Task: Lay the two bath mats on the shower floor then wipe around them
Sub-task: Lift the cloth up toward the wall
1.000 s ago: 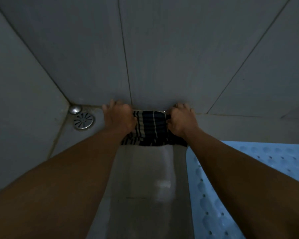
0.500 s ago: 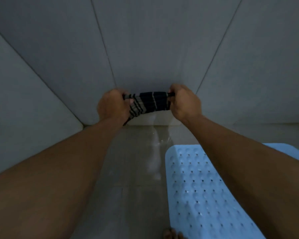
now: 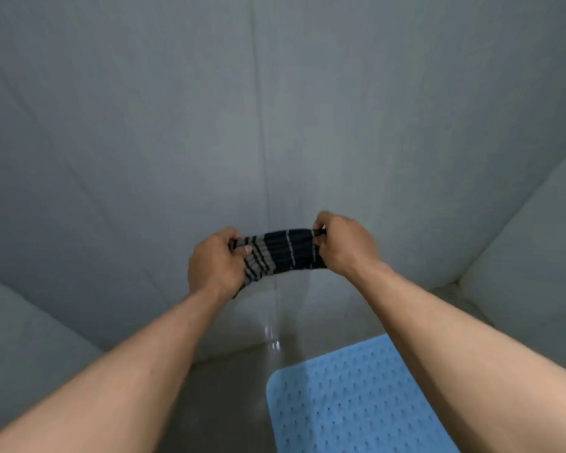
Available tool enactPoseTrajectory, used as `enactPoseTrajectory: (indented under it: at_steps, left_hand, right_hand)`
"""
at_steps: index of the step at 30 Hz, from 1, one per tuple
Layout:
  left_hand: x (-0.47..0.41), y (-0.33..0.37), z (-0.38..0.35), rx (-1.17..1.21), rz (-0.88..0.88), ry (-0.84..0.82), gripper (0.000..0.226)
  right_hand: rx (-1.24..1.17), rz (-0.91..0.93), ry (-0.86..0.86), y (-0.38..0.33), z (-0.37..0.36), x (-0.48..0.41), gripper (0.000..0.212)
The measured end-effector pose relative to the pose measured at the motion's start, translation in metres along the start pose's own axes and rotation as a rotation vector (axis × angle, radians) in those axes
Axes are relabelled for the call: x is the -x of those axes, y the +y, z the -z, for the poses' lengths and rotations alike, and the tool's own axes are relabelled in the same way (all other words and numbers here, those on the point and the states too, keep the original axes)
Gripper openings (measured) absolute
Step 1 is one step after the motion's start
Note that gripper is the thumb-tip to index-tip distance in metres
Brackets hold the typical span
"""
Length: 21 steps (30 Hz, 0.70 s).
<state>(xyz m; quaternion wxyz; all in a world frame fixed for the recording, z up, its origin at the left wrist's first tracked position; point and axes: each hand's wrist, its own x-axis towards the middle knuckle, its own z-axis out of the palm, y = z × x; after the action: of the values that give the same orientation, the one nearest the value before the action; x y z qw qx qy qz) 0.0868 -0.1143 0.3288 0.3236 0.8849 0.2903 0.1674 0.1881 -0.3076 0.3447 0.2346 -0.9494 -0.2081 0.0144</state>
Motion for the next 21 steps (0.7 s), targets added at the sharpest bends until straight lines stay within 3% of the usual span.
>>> enactPoseTrajectory:
  at_steps: [5, 11, 17, 21]
  left_hand:
    - [-0.006, 0.15, 0.025, 0.045, -0.16, -0.075, 0.007]
    - [-0.031, 0.323, 0.003, 0.096, -0.324, -0.19, 0.011]
    - [-0.059, 0.464, -0.031, 0.119, -0.501, -0.385, 0.014]
    - [-0.072, 0.545, -0.052, 0.154, -0.615, -0.477, 0.014]
  right_hand:
    - [0.024, -0.104, 0.058, 0.033, 0.155, 0.0, 0.019]
    - [0.04, -0.243, 0.15, 0.11, 0.307, -0.014, 0.017]
    - [0.045, -0.382, 0.151, 0.18, 0.427, -0.015, 0.008]
    - [0.094, -0.443, 0.171, 0.21, 0.495, -0.013, 0.015]
